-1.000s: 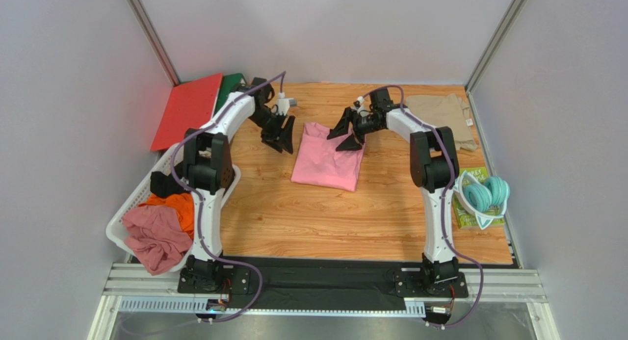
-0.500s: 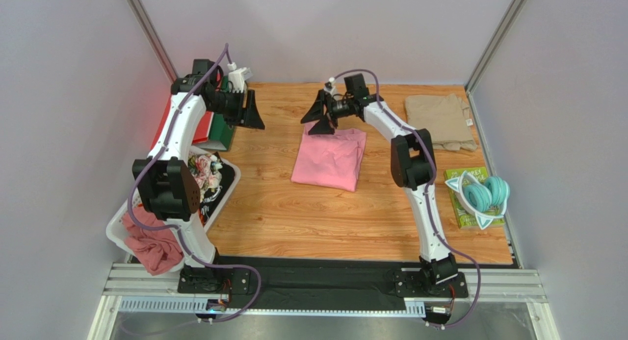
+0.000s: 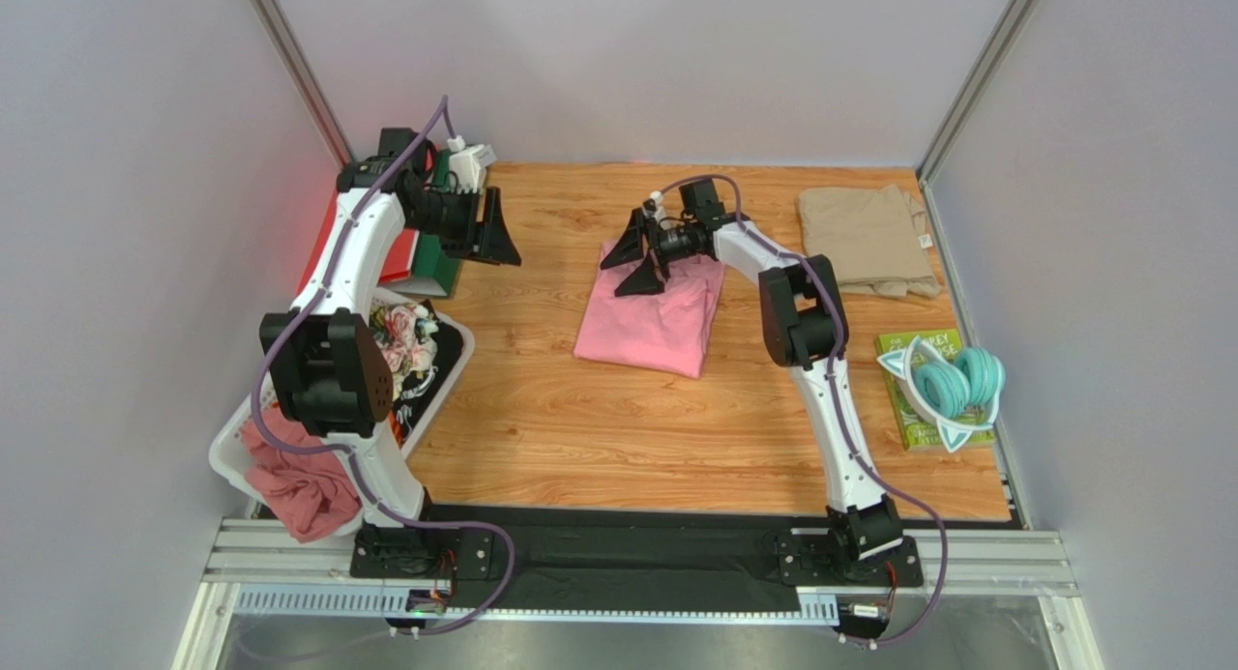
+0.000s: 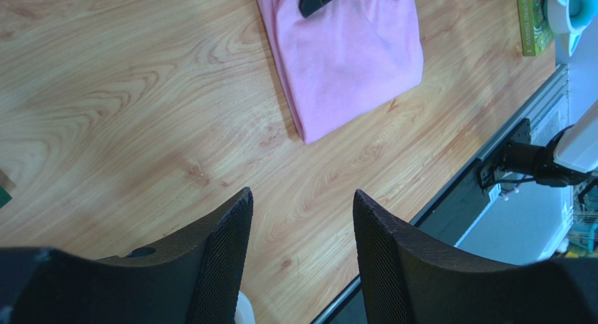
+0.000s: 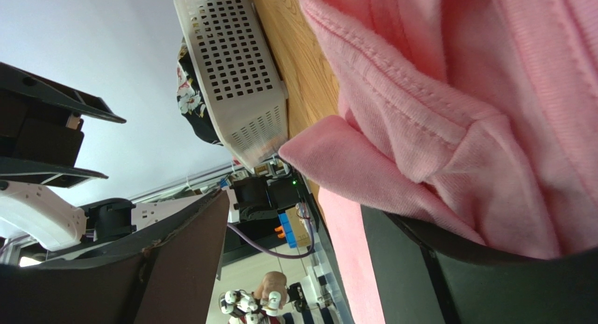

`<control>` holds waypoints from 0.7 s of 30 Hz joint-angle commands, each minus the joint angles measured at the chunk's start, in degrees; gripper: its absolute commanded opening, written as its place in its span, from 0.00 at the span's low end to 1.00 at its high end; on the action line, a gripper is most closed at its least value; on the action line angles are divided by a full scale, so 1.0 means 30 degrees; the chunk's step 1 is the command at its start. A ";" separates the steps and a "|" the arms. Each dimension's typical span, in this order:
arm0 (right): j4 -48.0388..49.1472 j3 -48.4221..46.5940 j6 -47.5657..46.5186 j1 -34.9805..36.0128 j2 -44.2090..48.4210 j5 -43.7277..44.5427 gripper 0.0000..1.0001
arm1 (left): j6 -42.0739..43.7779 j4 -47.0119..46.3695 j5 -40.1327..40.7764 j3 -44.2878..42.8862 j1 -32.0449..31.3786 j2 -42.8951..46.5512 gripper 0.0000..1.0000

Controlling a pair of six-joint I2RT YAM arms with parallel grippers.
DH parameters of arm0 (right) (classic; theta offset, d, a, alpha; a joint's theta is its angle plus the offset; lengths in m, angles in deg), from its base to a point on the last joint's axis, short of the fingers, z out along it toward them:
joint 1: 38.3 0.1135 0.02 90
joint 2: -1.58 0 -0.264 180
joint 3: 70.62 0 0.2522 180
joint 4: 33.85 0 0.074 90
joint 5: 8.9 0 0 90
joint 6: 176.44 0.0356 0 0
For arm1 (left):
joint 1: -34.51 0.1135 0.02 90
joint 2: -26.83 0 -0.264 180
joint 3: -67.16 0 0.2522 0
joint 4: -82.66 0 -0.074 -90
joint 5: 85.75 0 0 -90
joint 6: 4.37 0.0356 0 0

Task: Fold and stack the t-shirts
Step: Smooth out wrinkles on the folded tshirt

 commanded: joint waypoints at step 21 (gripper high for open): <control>-0.4112 0.8466 -0.5717 -0.2336 0.6388 0.3933 1.00 | 0.0951 0.1555 -0.1132 0.0656 0.0098 0.2178 0.61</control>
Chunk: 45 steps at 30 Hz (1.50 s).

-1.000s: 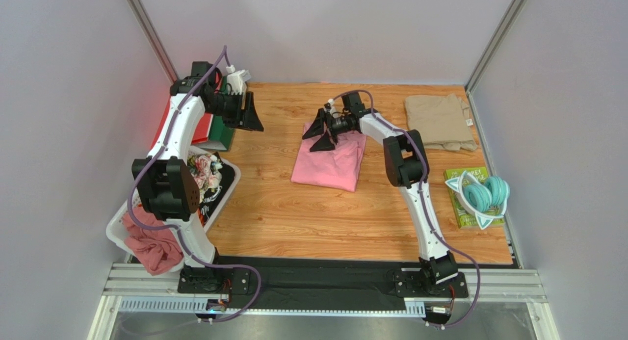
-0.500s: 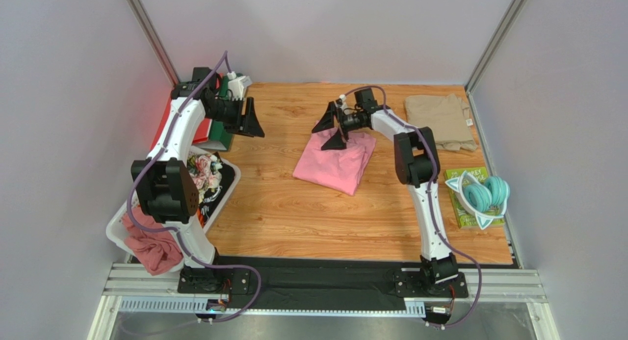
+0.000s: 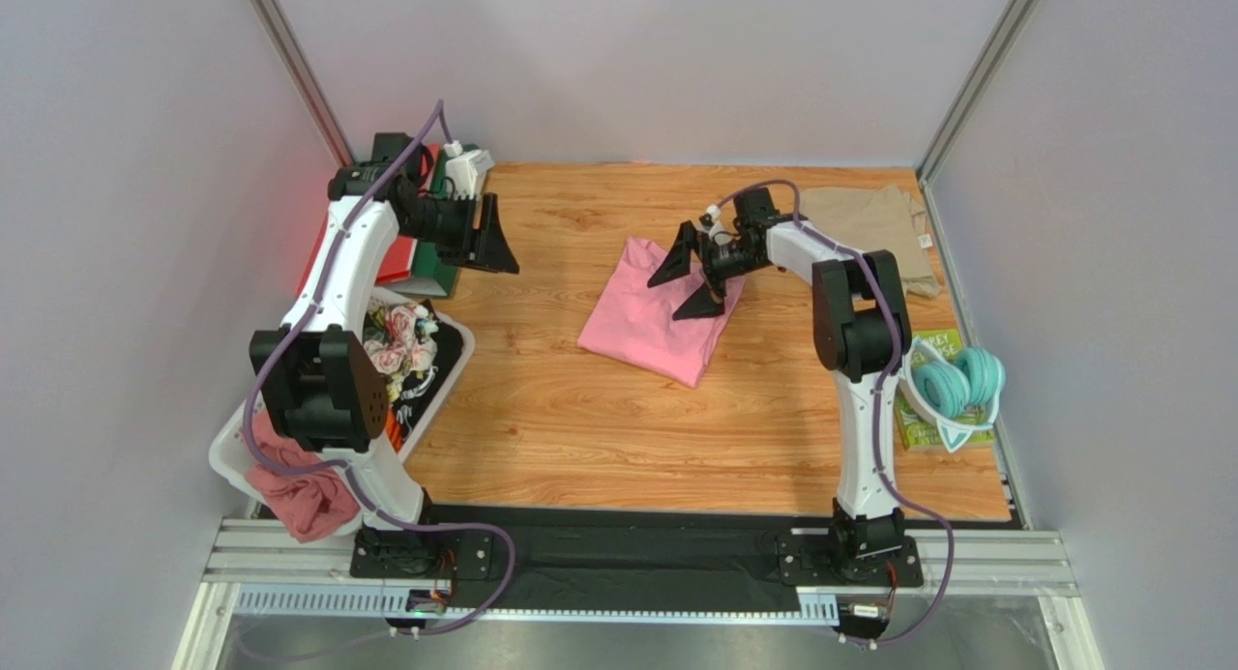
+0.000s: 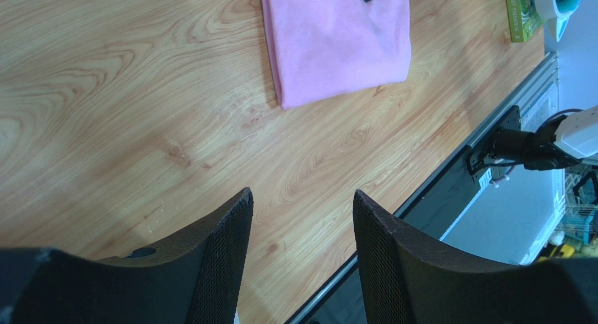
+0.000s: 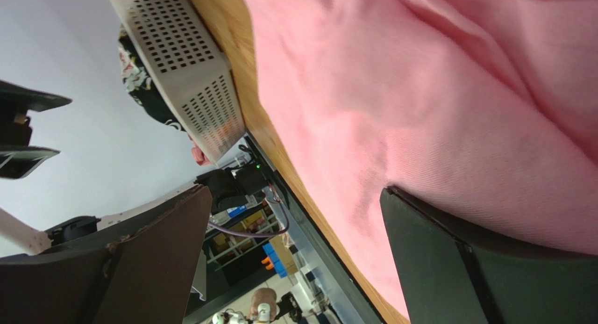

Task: Fold and stack the t-shirts
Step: Smooth out wrinkles on the folded tshirt

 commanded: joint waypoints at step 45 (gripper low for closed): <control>0.3330 1.5236 0.0540 -0.3006 1.7283 1.1059 1.00 | 0.1105 0.3122 0.5303 0.4579 0.0947 1.1721 0.57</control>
